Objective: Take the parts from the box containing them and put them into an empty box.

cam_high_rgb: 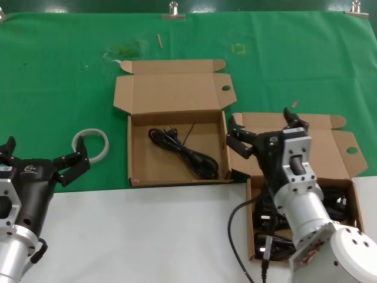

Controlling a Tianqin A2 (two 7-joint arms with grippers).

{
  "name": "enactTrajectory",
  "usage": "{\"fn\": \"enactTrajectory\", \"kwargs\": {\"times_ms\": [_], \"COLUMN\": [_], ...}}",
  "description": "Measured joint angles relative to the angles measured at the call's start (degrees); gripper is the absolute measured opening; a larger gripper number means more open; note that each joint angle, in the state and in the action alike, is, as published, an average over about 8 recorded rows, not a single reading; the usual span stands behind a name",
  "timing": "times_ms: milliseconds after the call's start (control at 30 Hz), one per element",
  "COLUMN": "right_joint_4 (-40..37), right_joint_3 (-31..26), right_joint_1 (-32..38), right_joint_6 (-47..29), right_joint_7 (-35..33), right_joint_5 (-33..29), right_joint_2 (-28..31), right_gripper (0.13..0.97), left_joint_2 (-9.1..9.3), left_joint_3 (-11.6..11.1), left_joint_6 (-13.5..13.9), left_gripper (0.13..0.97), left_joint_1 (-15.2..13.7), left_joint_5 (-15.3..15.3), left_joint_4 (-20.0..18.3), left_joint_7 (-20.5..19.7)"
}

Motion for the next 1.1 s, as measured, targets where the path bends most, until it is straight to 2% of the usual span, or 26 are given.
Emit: {"fn": "enactTrajectory", "kwargs": {"times_ms": [33,300,600,933,1100], "right_joint_4": [0.2,2.0,4.1,6.3,6.9], "right_joint_3": [0.6,5.1,10.2,15.8,17.2], "right_joint_1": [-0.4,-3.4,-6.9,-10.6,-11.6], "right_joint_6": [-0.5,-4.3,-8.5,-13.2,-14.4], "right_joint_7": [0.9,8.0,16.0,24.8,27.1], "right_joint_5": [-0.7,-6.5,-13.1,-20.3,-22.2], "right_joint_2": [0.0,0.0,0.0,0.0,0.0], "right_gripper": [0.71,0.861,0.945,0.966,0.966], "left_joint_2": [0.0,0.0,0.0,0.0,0.0], "left_joint_3": [0.0,0.0,0.0,0.0,0.0], "left_joint_6": [0.0,0.0,0.0,0.0,0.0], "left_gripper": [0.965,0.965,0.965,0.965,0.965], "left_joint_1": [0.0,0.0,0.0,0.0,0.0], "left_joint_5": [0.0,0.0,0.0,0.0,0.0], "left_joint_4": [0.0,0.0,0.0,0.0,0.0], "left_joint_7": [0.0,0.0,0.0,0.0,0.0]}}
